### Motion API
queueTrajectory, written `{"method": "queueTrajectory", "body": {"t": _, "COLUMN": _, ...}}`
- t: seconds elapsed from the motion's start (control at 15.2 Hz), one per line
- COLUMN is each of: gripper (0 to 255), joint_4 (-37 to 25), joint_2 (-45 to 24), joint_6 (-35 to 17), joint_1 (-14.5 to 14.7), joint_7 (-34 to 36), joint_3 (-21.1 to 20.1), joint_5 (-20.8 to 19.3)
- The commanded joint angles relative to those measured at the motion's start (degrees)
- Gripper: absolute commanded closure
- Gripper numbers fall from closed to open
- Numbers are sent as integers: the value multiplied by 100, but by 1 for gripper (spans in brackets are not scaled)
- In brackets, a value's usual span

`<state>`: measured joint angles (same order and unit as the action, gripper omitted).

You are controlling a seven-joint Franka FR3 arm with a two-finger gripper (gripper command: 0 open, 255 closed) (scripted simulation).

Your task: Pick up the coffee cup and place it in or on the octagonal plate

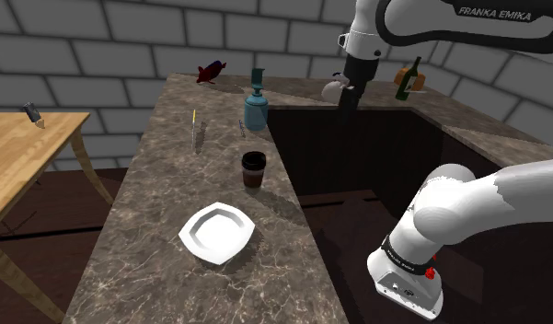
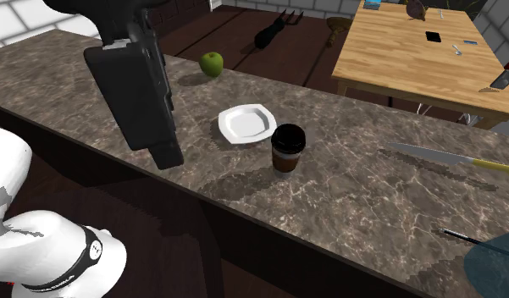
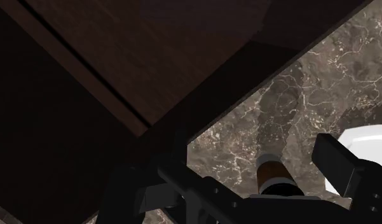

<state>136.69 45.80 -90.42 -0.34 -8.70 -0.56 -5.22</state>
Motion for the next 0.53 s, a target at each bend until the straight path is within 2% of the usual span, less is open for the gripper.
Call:
{"method": "queueTrajectory", "body": {"t": 0.0, "gripper": 0, "joint_4": 0, "joint_2": 0, "joint_6": 0, "joint_1": 0, "joint_7": 0, "joint_3": 0, "joint_5": 0}}
{"method": "queueTrajectory", "body": {"t": 0.46, "gripper": 0, "joint_4": 267, "joint_2": -870, "joint_6": -1197, "joint_1": 105, "joint_7": 813, "joint_3": -439, "joint_5": 443}}
